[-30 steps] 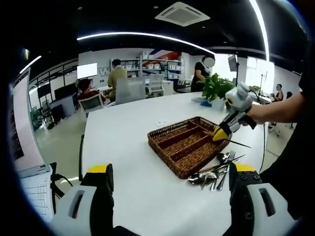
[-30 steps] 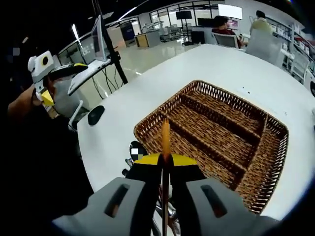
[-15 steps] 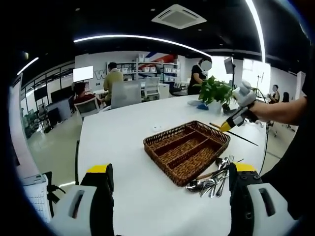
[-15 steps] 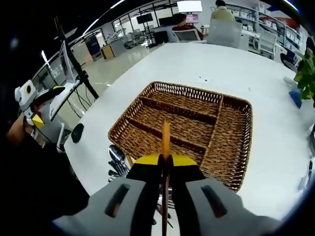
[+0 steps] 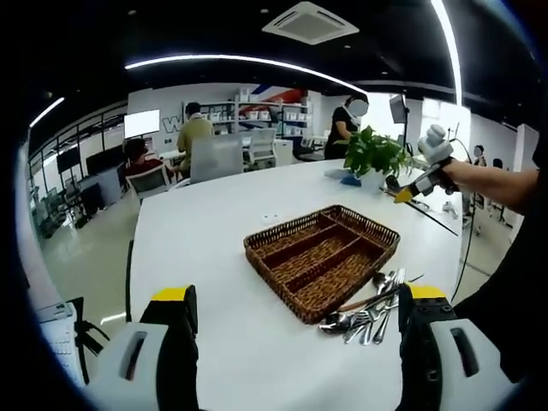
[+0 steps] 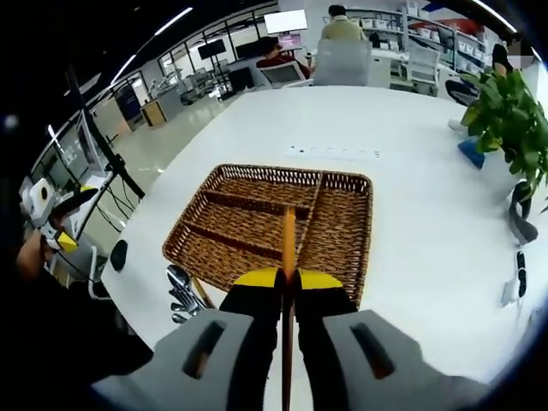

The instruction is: Arrange the knives, forks, and spoons in their matching storage slots by inserting each utensil handle-first until every utensil is classified and aligned in the correct compartment

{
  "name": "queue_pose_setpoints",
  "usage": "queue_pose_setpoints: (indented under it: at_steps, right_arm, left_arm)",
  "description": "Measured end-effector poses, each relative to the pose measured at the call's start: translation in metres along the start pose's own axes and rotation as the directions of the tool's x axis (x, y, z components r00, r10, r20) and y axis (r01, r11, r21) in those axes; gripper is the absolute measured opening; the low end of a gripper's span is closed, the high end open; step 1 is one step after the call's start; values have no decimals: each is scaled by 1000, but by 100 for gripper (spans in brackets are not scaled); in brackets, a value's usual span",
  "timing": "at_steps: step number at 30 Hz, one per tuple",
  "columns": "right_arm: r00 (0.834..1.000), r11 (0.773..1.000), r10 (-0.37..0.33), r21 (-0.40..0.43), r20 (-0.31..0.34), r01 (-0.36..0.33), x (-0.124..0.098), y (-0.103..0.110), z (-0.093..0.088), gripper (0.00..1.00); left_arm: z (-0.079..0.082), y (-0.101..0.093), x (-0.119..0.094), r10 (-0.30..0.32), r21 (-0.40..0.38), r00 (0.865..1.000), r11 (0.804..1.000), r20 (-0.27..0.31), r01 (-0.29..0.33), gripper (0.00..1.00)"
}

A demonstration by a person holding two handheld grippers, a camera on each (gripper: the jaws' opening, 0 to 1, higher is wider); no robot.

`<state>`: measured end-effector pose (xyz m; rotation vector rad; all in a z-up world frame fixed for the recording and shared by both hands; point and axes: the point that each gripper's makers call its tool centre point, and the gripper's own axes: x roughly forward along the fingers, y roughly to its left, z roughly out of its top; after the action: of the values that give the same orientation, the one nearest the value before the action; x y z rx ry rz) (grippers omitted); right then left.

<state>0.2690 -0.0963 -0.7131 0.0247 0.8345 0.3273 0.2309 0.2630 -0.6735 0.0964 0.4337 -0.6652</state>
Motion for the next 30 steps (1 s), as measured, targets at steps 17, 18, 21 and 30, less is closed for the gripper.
queue_pose_setpoints:
  at_steps: [17, 18, 21, 30]
  right_arm:
    - [1000, 1000, -22, 17, -20, 23, -2, -19, 0, 5]
    - [1000, 1000, -21, 20, -23, 22, -2, -19, 1, 5]
    - [999, 999, -24, 24, -27, 25, 1, -21, 4, 5]
    - [999, 999, -20, 43, -45, 22, 8, -25, 11, 4]
  left_arm:
    - [4, 2, -5, 25, 37, 1000, 999, 7, -25, 100]
    - [4, 2, -5, 25, 38, 1000, 999, 7, -25, 100]
    - [5, 3, -6, 24, 50, 1000, 998, 5, -25, 100]
    - [8, 5, -6, 30, 63, 1000, 998, 1, -30, 100]
